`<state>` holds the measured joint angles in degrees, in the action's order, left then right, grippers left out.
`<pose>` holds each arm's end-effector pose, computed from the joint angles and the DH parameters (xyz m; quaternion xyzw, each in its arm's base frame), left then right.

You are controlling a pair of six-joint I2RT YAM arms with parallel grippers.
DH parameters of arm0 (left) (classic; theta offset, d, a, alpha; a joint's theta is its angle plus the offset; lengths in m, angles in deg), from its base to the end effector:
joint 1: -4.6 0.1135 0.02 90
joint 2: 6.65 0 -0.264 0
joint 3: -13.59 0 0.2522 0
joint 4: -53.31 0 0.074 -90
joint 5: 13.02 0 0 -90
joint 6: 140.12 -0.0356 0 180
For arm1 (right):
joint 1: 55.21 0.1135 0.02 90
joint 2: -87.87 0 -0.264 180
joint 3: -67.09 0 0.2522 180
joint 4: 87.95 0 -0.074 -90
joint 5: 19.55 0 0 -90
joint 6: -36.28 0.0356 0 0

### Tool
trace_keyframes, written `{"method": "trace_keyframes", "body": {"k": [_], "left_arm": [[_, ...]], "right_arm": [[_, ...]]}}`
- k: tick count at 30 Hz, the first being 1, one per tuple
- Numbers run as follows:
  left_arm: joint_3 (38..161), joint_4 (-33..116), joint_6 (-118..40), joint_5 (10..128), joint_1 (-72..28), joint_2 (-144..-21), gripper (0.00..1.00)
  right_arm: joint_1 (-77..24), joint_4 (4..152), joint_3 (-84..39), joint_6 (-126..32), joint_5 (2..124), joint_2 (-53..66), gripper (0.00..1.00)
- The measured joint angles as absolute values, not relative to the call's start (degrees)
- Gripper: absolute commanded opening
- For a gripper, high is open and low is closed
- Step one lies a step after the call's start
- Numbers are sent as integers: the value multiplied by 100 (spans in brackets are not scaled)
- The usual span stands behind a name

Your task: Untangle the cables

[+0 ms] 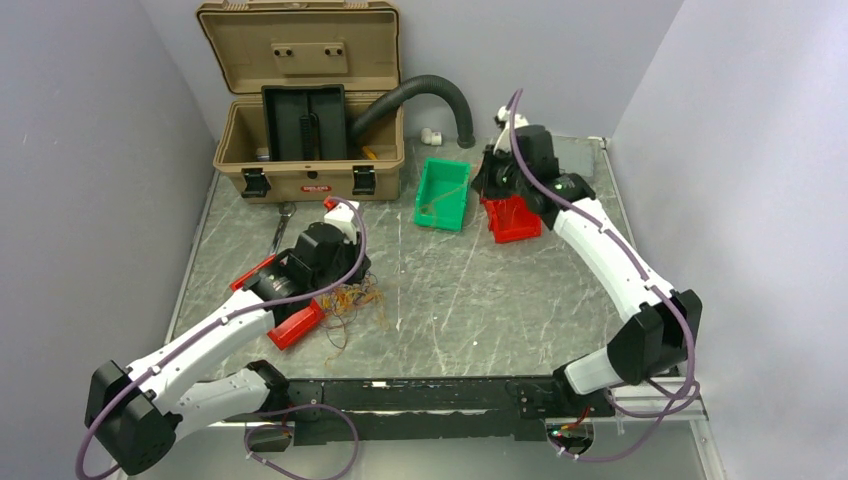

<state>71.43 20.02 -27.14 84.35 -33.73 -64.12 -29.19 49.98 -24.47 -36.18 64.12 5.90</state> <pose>0.1770 -0.1341 0.2783 0.0867 0.8729 -0.1945 0.4389 0.2895 0.1457 0.3582 -0.0912 0.8709 0.2232 0.4282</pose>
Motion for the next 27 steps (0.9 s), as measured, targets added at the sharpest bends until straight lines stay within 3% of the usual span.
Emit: {"method": "trace_keyframes", "body": {"k": [13,27], "left_arm": [[7094,1948,-2708,8431,-3373,-6349,25],[7094,1932,-2692,8418,-3373,-6351,26]], "right_arm": [[-4298,4495,-4060,-3773,6244,15,0],[-4773,4250,-5979,-3721,5938,-956,0]]}}
